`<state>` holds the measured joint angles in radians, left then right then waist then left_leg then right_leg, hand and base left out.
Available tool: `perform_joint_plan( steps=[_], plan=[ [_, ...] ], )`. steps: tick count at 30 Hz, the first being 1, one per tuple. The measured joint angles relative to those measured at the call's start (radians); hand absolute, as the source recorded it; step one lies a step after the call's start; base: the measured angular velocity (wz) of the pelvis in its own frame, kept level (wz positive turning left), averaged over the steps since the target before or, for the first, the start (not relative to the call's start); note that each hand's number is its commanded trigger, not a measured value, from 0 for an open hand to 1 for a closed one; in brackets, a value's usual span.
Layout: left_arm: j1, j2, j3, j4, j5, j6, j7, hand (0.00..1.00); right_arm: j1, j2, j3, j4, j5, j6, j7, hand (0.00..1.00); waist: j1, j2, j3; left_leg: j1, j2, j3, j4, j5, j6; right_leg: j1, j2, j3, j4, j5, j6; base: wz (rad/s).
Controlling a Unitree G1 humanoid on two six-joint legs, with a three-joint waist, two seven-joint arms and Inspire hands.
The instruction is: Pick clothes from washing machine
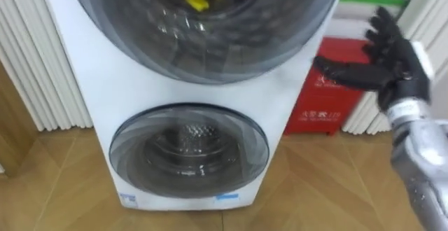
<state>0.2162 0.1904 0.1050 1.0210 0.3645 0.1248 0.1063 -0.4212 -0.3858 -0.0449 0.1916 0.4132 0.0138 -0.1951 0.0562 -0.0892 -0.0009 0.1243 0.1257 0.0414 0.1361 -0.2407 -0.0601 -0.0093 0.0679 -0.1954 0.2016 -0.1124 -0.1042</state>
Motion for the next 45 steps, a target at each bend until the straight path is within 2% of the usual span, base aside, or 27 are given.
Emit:
perform_joint_plan(
  steps=[2,6,11,19,23,25,34,38,40,42,45],
  plan=[
    [-0.008,0.0,-0.001,0.0,0.0,0.001,0.0,0.0,-0.025,-0.004,-0.007,0.0,0.033,0.0,0.016,0.0,0.007,-0.009,0.0048,0.004,-0.015,0.003,-0.001,0.005,0.008,0.007,-0.002,-0.002,-0.019,0.007,0.011,0.0],
    [-0.005,-0.001,-0.001,0.001,0.0,0.006,0.001,0.0,-0.072,-0.006,-0.008,0.0,0.056,0.0,0.016,0.0,0.004,-0.02,-0.0001,-0.01,-0.033,-0.005,0.001,0.011,0.018,0.014,-0.02,-0.026,-0.036,0.004,0.021,0.14],
    [-0.003,0.002,0.0,0.0,0.0,0.008,0.001,0.0,-0.106,-0.027,-0.007,0.004,0.138,0.002,0.034,0.0,0.008,-0.016,0.0015,-0.029,-0.051,-0.015,0.016,0.015,0.024,0.015,-0.036,-0.031,-0.049,-0.002,0.031,0.09],
    [0.031,0.009,-0.001,-0.033,0.002,0.023,-0.005,0.0,-0.151,-0.06,-0.006,0.154,0.17,0.019,0.046,0.0,0.012,-0.023,0.0002,-0.034,-0.052,-0.02,0.03,0.015,0.024,0.026,-0.042,-0.051,-0.051,-0.006,0.032,0.07],
    [0.033,0.022,-0.002,-0.042,0.001,0.024,-0.008,0.0,-0.157,-0.091,0.035,0.212,0.17,0.032,0.069,0.0,0.03,-0.035,-0.0001,-0.034,-0.052,-0.02,0.03,0.015,0.024,0.026,-0.042,-0.052,-0.052,-0.007,0.032,0.02],
    [0.034,0.025,-0.002,-0.042,0.001,0.025,-0.008,0.0,-0.167,-0.091,0.059,0.234,0.17,0.033,0.082,0.0,0.031,-0.039,-0.0026,-0.034,-0.052,-0.02,0.03,0.015,0.024,0.026,-0.042,-0.052,-0.053,-0.007,0.032,0.0],
    [0.032,0.027,-0.001,-0.064,0.001,0.028,-0.007,0.0,-0.168,-0.091,0.077,0.227,0.162,0.036,0.089,0.0,0.059,-0.044,-0.0026,-0.029,-0.05,-0.015,0.027,0.015,0.024,0.03,-0.04,-0.054,-0.05,-0.007,0.032,-0.01],
    [0.026,0.027,-0.002,-0.06,0.0,0.028,-0.012,0.0,-0.167,-0.092,0.082,0.198,0.079,0.054,0.089,0.0,0.057,-0.042,-0.0008,-0.027,-0.05,-0.009,0.026,0.015,0.024,0.028,-0.04,-0.05,-0.049,-0.007,0.032,-0.06],
    [0.028,0.029,-0.007,-0.06,0.0,0.028,-0.015,0.0,-0.162,-0.092,0.095,0.177,0.048,0.057,0.09,0.0,0.055,-0.04,-0.0003,-0.025,-0.05,0.003,0.026,0.015,0.024,0.026,-0.039,-0.039,-0.049,-0.007,0.032,-0.16],
    [0.027,0.033,-0.011,-0.06,0.0,0.029,-0.028,0.0,-0.152,-0.092,0.103,0.137,0.031,0.075,0.094,0.0,0.054,-0.039,-0.0005,-0.024,-0.049,0.015,0.027,0.015,0.024,0.022,-0.037,-0.025,-0.049,-0.007,0.032,-0.22],
    [0.022,0.037,-0.03,-0.058,0.0,0.029,-0.03,0.0,-0.113,-0.092,0.112,0.064,0.006,0.076,0.105,0.0,0.05,-0.036,0.0002,-0.018,-0.047,0.03,0.027,0.015,0.024,0.02,-0.031,-0.009,-0.048,-0.006,0.029,-0.2]
  ],
)
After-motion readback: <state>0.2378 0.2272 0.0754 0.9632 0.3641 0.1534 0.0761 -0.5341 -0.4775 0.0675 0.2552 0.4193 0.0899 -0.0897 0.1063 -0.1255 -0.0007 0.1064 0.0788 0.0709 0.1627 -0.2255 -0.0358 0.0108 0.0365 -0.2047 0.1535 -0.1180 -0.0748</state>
